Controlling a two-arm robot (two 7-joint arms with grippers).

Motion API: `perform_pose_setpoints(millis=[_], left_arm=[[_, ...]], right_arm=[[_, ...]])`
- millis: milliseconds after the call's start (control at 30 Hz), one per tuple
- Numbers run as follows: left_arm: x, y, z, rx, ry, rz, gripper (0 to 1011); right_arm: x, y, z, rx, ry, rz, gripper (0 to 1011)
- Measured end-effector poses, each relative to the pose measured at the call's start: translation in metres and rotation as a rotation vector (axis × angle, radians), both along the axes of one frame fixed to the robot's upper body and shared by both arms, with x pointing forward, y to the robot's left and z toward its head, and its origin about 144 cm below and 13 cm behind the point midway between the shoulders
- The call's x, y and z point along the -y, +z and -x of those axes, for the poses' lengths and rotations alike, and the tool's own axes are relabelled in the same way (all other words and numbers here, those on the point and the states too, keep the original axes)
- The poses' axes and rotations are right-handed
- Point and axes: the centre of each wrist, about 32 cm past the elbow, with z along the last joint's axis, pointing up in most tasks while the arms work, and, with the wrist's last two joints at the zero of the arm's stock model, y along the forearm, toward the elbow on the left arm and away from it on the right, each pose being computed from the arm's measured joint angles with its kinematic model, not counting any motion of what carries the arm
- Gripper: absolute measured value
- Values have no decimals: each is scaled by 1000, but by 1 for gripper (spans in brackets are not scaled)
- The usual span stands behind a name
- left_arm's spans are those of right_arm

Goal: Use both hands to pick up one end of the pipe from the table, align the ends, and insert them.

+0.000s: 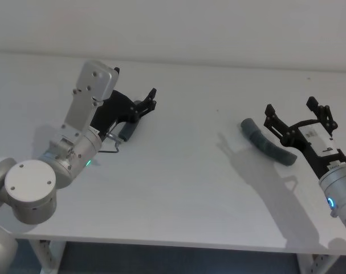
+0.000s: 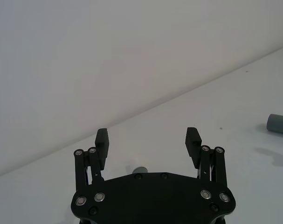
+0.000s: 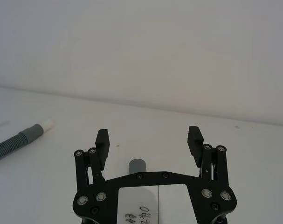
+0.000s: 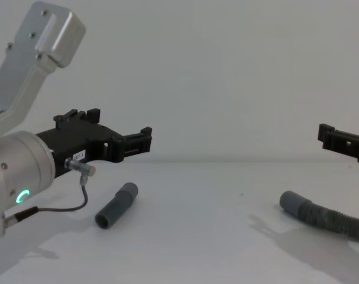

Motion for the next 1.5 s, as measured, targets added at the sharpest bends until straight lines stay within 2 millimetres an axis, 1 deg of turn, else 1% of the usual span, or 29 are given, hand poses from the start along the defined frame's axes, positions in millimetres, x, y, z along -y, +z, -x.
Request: perform_pose_setpoints(millis=[167,333,533,700,1000,1100,1200,1300,1500], left_arm=[[0,0,0,1,-1,0,1002],[-2,4,-5,4,-21,-8,1002],[-7,10,-17,1,-74,-32,1002],[-13,18,-32,-11,-136,-59,1002],[-22,32,-60,-67,-244,-90,1002],[-26,38,-71,-107,-270,-93,1002],[-28,41,-76,-134,-277,-93,1001],[-29,47,-82,-172,-270,-89,1001],[-28,54,-85,-217,-231,-77,1001]], right_arm=[[0,0,0,0,1,1,1001],[-1,0,-3,-2,15,15,1001],[-3,3,-11,-12,52,72,1001],[-4,6,-16,-22,73,114,1001],[-6,16,-30,-58,111,230,1001],[-7,22,-39,-84,123,284,1001],[-8,26,-44,-103,129,316,1001],[-9,33,-53,-133,134,363,1001],[-12,41,-64,-178,142,422,1001]])
